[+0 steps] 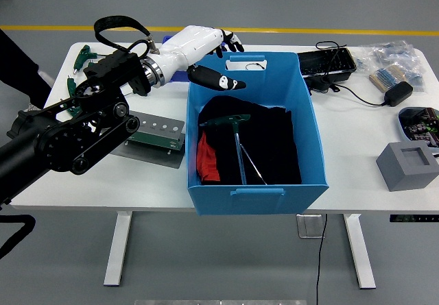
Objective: Lift tool from toolbox,place it in box,lift tool from toolbox,place it in box
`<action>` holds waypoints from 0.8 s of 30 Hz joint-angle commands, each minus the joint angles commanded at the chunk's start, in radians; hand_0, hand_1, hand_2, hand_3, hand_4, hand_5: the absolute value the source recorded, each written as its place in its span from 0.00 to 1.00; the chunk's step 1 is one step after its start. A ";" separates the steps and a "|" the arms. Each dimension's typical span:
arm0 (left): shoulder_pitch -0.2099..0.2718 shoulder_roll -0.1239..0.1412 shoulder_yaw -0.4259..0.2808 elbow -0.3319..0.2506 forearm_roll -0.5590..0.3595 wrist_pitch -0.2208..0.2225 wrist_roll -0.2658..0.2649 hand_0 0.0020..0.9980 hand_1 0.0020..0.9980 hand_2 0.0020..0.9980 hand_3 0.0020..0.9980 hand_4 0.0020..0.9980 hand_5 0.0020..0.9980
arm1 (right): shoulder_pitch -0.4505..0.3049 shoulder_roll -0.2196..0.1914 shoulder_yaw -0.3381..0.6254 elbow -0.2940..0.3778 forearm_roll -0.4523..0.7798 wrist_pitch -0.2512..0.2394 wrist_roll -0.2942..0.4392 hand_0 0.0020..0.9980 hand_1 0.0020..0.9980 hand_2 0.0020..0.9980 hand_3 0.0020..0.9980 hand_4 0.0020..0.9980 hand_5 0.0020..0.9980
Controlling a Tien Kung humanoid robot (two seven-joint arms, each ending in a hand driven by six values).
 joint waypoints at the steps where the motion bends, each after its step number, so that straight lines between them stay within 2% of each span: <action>1: 0.027 0.011 -0.039 -0.019 -0.015 -0.002 0.005 0.48 0.56 0.72 0.70 0.94 0.58 | -0.004 0.001 -0.001 0.001 0.002 -0.001 0.001 0.63 0.60 0.67 0.55 0.77 0.66; 6: 0.143 0.028 -0.206 -0.074 -0.128 0.019 0.006 0.48 0.57 0.73 0.71 0.94 0.58 | -0.012 0.004 -0.003 0.004 0.008 -0.004 0.001 0.63 0.60 0.67 0.55 0.77 0.66; 10: 0.250 0.018 -0.336 -0.123 -0.223 0.027 -0.022 0.48 0.57 0.73 0.71 0.94 0.58 | -0.016 0.007 -0.012 0.007 0.020 -0.008 0.003 0.63 0.60 0.67 0.55 0.77 0.66; 11: 0.283 0.011 -0.371 -0.138 -0.254 0.029 -0.033 0.54 0.65 0.79 0.73 0.94 0.59 | -0.016 0.008 -0.014 0.008 0.023 -0.010 0.003 0.63 0.60 0.67 0.55 0.77 0.66; 14: 0.362 -0.006 -0.447 -0.163 -0.339 0.044 -0.079 0.54 0.65 0.79 0.73 0.94 0.59 | -0.017 0.010 -0.022 0.009 0.031 -0.012 0.005 0.63 0.60 0.67 0.55 0.77 0.66; 16: 0.412 -0.018 -0.481 -0.164 -0.407 0.062 -0.144 0.54 0.65 0.79 0.73 0.94 0.59 | -0.018 0.012 -0.028 0.010 0.040 -0.014 0.008 0.63 0.60 0.67 0.55 0.77 0.66; 17: 0.432 -0.022 -0.492 -0.164 -0.432 0.066 -0.169 0.64 0.74 0.84 0.75 0.94 0.58 | -0.019 0.012 -0.031 0.010 0.044 -0.014 0.009 0.63 0.60 0.67 0.55 0.76 0.66; 19: 0.488 -0.040 -0.527 -0.171 -0.487 0.075 -0.228 0.64 0.74 0.84 0.75 0.94 0.58 | -0.020 0.013 -0.040 0.011 0.056 -0.014 0.013 0.63 0.60 0.67 0.55 0.76 0.66; 22: 0.559 -0.070 -0.568 -0.189 -0.572 0.078 -0.273 0.64 0.74 0.84 0.75 0.94 0.58 | -0.020 0.014 -0.048 0.011 0.068 -0.013 0.017 0.63 0.60 0.67 0.55 0.76 0.66; 23: 0.581 -0.083 -0.583 -0.195 -0.602 0.076 -0.283 0.76 0.81 0.89 0.79 0.94 0.67 | -0.019 0.014 -0.050 0.011 0.070 -0.013 0.018 0.63 0.60 0.67 0.55 0.76 0.66; 24: 0.600 -0.095 -0.598 -0.200 -0.628 0.072 -0.289 0.76 0.81 0.89 0.79 0.94 0.67 | -0.019 0.013 -0.053 0.012 0.072 -0.013 0.018 0.63 0.60 0.67 0.55 0.76 0.66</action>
